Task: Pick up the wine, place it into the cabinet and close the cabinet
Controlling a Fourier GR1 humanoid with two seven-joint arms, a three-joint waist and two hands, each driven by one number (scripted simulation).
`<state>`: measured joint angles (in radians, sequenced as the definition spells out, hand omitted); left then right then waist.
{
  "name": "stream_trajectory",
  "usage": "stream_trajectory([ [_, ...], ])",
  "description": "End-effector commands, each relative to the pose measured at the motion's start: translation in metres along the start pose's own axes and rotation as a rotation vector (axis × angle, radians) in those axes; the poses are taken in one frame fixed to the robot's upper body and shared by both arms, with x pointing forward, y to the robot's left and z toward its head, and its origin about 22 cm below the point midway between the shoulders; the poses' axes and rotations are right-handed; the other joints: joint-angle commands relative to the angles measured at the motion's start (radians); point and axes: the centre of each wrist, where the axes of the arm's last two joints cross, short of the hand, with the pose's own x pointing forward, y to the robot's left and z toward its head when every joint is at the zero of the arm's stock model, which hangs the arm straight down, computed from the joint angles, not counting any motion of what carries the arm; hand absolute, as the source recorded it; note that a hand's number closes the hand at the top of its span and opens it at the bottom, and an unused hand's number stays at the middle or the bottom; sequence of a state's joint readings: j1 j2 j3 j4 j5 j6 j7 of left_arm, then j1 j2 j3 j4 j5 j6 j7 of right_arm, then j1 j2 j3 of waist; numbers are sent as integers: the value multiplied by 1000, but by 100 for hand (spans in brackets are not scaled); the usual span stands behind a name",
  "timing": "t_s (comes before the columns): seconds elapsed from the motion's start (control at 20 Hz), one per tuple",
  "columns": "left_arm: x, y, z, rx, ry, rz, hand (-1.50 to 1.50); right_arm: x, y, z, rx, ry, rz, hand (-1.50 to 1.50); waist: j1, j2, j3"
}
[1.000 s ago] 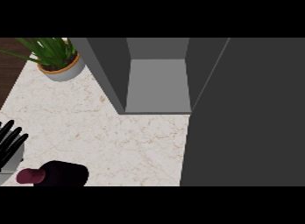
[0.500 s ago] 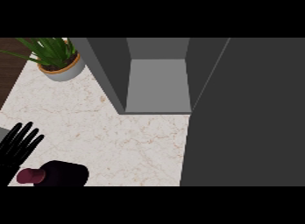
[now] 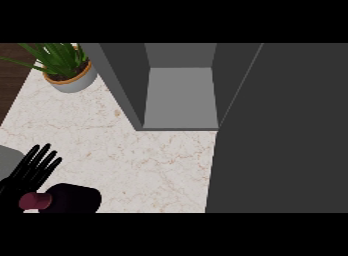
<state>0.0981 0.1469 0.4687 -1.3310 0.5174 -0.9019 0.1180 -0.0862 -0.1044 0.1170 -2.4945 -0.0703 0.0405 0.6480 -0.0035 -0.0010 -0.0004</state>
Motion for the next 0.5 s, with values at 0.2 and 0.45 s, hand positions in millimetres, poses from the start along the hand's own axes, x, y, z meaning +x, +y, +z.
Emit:
stream_trajectory([
  [0.2,-12,13,-9,-3,0,2,-150,22,-11,16,20,-58,-38,-150,-1,1,0],
  [0.45,-28,16,-9,-9,6,-4,-150,25,-1,22,18,-60,-38,-150,-4,1,-1],
])
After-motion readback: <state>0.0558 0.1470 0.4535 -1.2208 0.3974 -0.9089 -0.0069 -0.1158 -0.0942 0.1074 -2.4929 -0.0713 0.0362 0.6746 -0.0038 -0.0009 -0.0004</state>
